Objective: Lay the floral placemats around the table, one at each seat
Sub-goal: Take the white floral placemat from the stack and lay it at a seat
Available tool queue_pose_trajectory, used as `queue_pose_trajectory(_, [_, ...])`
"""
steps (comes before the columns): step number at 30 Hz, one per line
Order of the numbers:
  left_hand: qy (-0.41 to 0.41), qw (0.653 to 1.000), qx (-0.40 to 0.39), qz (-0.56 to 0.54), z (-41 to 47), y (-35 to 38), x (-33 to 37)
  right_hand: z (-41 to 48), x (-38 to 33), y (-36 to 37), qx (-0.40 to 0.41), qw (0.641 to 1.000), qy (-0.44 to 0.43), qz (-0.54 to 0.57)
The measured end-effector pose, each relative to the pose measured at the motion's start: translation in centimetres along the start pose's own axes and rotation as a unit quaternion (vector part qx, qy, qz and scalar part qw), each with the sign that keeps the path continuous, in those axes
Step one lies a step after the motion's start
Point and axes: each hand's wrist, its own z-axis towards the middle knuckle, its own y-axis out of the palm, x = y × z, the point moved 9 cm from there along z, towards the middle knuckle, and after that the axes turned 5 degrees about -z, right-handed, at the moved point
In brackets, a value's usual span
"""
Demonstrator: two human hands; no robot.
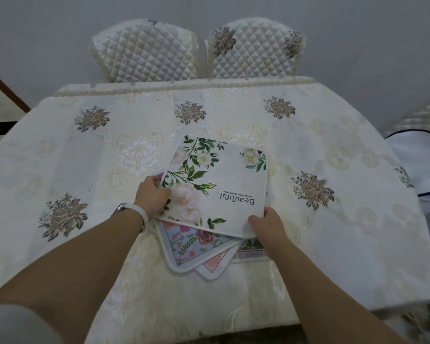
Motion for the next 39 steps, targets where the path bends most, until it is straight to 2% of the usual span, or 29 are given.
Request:
queue_pose_trajectory(7, [0.031,0.999,-0.002,-0.023,-2.3,0.9,-0.2,-0.6,0.4,-0.6,0.024,1.000,0.000,0.001])
queue_pose_trajectory(17, [0.052,0.987,-0.032,-0.146,-8.4,0.3,1.2,-5.3,-1.6,-3.2,0.041,0.997,-0.061,-0.034])
queue_pose_trajectory(25, [0.078,0.963,-0.039,-0.254,-14.5,-2.5,1.2,-12.0,-3.1,-6.3,0.071,0.991,-0.110,-0.034])
queue_pose_trajectory(31, [0.127,0.949,-0.054,-0.283,-18.2,-4.8,3.4,-17.8,-3.7,-8.2,0.097,0.986,-0.138,-0.005])
queue_pose_trajectory(39, [0.159,0.932,-0.118,-0.305,-22.5,-1.2,7.0,-24.6,-1.9,-15.0,0.181,0.970,-0.159,0.005])
